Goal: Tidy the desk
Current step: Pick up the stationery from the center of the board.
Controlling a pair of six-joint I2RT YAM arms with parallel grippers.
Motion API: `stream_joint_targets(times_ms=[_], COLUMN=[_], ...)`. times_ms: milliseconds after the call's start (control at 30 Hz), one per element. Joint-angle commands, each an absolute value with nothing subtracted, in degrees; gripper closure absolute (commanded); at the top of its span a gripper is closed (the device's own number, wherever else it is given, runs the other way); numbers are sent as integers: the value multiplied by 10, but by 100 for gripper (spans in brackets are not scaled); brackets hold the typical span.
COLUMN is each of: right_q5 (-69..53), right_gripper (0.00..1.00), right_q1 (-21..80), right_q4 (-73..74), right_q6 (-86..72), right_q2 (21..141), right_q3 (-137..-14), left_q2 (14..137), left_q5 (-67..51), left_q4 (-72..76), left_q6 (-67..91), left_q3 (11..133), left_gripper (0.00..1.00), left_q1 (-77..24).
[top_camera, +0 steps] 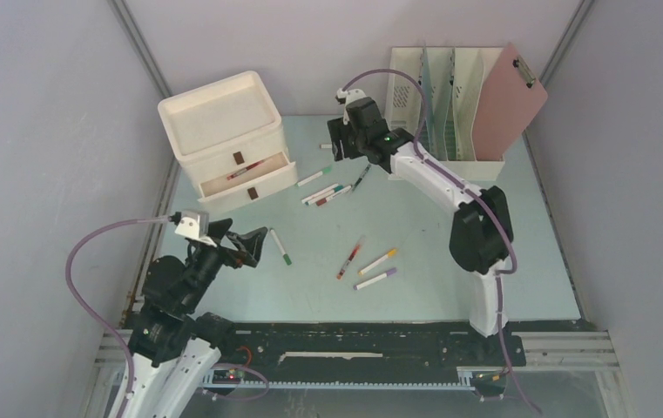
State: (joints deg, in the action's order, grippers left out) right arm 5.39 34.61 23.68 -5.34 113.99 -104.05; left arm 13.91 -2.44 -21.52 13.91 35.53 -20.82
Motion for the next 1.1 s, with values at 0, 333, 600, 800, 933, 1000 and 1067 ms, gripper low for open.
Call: stream_joint_targets(times_ms=[0,333,600,800,933,1000,1067], right_q5=[110,142,135,143,146,149,150], right_gripper=[33,45,47,47,47,48,48], right_q1=[335,317,306,304,302,301,300], right_q4=[262,270,283,287,291,294,296], right_q6=[-108,-124,-130,-132,-131,-129,-127], right_q2=[1211,1295,1336,1360,1377,1383,1387], right_q3=[-1125,-1155,-1164,-1174,-1189,-1193,-1193], left_q2=[99,81,79,80,79,78,78], left_q5=[16,30,41,42,45,46,46], left_q4=[-248,-249,-253,-254,-255,-255,-256], left_q6=[108,110,112,112,112,112,112], left_q3=[342,338,338,338,338,338,338], left_gripper=[0,0,0,0,0,0,0], left_q1=[-206,-205,-205,-205,-205,-204,-204])
